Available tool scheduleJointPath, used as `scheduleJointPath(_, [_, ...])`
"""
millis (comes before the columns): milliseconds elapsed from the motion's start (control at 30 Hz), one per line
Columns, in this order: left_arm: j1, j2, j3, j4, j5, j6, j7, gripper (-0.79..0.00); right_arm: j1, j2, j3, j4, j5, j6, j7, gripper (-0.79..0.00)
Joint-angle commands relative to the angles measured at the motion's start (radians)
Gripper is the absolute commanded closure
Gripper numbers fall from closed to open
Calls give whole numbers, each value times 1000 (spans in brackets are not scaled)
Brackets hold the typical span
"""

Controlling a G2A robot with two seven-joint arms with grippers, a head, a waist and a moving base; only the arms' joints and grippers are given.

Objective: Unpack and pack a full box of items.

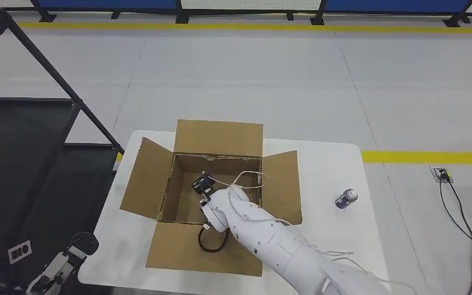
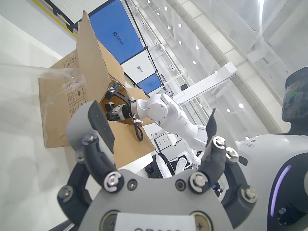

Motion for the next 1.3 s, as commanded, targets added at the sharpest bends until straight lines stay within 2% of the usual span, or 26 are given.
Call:
scheduleJointPath(0, [1, 0, -1, 0, -2, 0, 2, -785, 2, -13, 0, 34, 5, -13, -34, -785])
scheduleJointPath(100, [5, 1, -3, 0, -4, -4, 5, -785, 7, -34, 0, 89, 10, -22, -73, -782])
scheduleJointPath(133, [6, 1, -4, 0, -3, -3, 5, -785, 9, -41, 0, 104, 13, -25, -86, -705])
scheduleJointPath(200, [8, 1, -5, -1, -2, -4, 8, -785, 13, -54, 4, 135, 23, -38, -112, -431])
scheduleJointPath(233, [9, 1, -6, -1, -1, -4, 9, -785, 16, -60, 7, 151, 27, -46, -124, -363])
scheduleJointPath(267, [9, 1, -6, -2, 0, -3, 10, -785, 19, -65, 9, 165, 33, -54, -134, -320])
scheduleJointPath(367, [10, 2, -6, -2, 6, 0, 15, -785, 26, -81, 19, 205, 53, -92, -154, -265])
scheduleJointPath(433, [9, 2, -5, -2, 9, 2, 18, -785, 34, -89, 27, 230, 67, -116, -163, -188])
scheduleJointPath(500, [7, 2, -3, -2, 10, 3, 22, -785, 42, -96, 35, 254, 82, -142, -163, -65])
scheduleJointPath(567, [6, 2, -2, -3, 15, 4, 25, -785, 51, -102, 46, 277, 100, -166, -161, -18])
scheduleJointPath(767, [9, 2, 0, -9, 22, 3, 35, -785, 95, -107, 96, 332, 173, -241, -181, 0])
scheduleJointPath(967, [10, 2, 8, -23, 35, 7, 43, -785, 124, -89, 150, 316, 230, -322, -246, 0])
scheduleJointPath(1100, [4, 3, 17, -36, 50, 11, 45, -785, 100, -61, 179, 244, 234, -367, -294, 0])
scheduleJointPath(1200, [-2, 4, 23, -45, 62, 19, 47, -785, 50, -31, 198, 133, 202, -339, -340, 0])
scheduleJointPath(1267, [-7, 5, 27, -53, 69, 23, 46, -785, -2, -4, 220, 21, 167, -287, -368, 0])
